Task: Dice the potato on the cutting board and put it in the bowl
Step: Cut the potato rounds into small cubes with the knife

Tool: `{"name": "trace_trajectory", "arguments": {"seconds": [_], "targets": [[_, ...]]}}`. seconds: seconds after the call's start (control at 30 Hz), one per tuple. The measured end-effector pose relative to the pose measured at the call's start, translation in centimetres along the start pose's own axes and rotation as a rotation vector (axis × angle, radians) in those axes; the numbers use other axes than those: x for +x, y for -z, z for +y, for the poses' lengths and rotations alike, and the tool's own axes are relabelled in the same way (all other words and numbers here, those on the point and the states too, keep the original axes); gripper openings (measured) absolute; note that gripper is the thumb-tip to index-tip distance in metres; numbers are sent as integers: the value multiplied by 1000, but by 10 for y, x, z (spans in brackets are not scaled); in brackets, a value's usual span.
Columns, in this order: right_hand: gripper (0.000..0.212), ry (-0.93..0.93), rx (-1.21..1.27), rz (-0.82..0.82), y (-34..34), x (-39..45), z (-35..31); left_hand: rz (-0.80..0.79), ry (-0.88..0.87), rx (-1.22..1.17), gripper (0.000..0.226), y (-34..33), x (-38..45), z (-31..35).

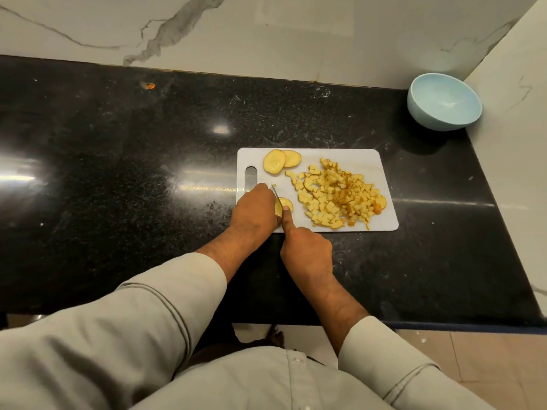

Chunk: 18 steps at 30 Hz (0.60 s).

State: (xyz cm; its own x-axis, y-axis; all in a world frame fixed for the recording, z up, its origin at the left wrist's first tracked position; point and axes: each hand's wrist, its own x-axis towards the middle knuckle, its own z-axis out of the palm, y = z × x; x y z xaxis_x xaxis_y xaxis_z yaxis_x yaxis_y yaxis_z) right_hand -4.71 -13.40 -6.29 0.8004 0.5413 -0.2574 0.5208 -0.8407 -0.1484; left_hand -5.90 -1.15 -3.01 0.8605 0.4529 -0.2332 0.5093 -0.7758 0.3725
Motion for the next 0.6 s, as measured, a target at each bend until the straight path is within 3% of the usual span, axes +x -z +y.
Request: {"name": "trace_trajectory", "arguments": {"seconds": [0.2, 0.6], "targets": [[64, -80, 65, 75, -1, -12, 7, -3, -21, 79, 37, -5, 3, 0], [69, -15, 95, -7, -1, 8, -10, 15, -5, 35, 15, -2, 0, 5]]}}
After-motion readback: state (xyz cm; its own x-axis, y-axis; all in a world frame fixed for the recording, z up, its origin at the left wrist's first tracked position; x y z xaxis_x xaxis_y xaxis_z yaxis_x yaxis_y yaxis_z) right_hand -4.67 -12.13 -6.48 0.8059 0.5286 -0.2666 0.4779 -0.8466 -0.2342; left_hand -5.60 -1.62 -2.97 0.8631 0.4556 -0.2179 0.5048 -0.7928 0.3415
